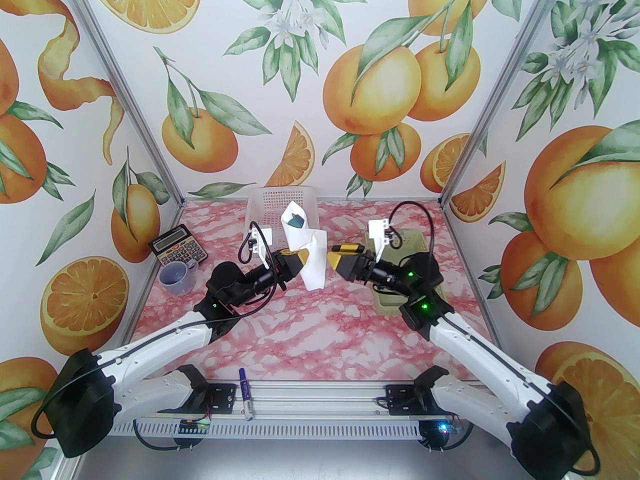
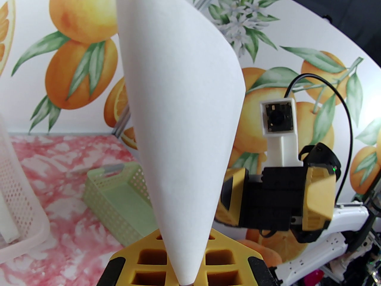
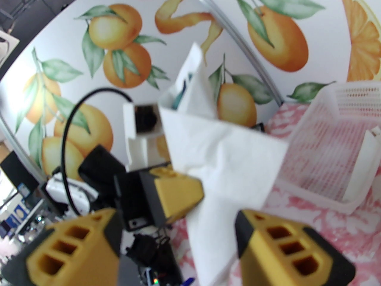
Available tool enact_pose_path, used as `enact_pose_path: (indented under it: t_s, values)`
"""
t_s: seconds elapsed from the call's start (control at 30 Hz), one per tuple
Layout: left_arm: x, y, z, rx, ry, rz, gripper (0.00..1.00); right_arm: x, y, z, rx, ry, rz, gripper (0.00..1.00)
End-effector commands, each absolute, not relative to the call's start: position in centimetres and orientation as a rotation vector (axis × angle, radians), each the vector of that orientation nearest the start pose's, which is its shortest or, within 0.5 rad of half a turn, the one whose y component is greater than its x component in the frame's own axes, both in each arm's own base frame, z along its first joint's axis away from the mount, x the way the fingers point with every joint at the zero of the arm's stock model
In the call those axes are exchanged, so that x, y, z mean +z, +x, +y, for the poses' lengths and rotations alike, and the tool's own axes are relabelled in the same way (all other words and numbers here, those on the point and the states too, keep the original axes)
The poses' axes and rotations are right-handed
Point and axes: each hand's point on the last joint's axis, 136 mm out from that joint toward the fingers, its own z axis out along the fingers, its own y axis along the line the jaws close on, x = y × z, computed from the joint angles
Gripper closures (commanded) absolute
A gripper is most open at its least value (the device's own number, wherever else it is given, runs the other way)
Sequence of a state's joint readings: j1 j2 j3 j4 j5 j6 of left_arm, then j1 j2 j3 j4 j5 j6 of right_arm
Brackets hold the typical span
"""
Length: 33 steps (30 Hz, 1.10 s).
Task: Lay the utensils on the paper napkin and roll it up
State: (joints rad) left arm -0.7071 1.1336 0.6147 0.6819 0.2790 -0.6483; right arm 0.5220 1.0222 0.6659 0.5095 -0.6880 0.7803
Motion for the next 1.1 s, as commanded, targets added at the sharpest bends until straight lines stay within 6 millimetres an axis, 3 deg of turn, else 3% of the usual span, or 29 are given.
enact_pose_path:
  t_s: [0.0, 0.53, 0.87, 1.07]
  values:
    - [33.2, 26.2, -28.3, -1.283, 0.300, 1.492, 1.00, 34.3, 24.2, 26.6, 1.480, -0.443, 1.606, 0.32]
    - [33.7, 25.9, -29.0, -1.335, 0.324, 1.476, 1.00, 33.2, 25.2, 28.5, 1.471, -0.466, 1.636, 0.31]
    - [33.7, 25.9, -29.5, -1.370, 0.330, 1.470, 1.00, 32.8, 25.7, 29.1, 1.469, -0.473, 1.648, 0.35]
    - [33.9, 26.0, -29.7, -1.386, 0.330, 1.460, 1.00, 32.3, 25.5, 29.5, 1.499, -0.485, 1.662, 0.45]
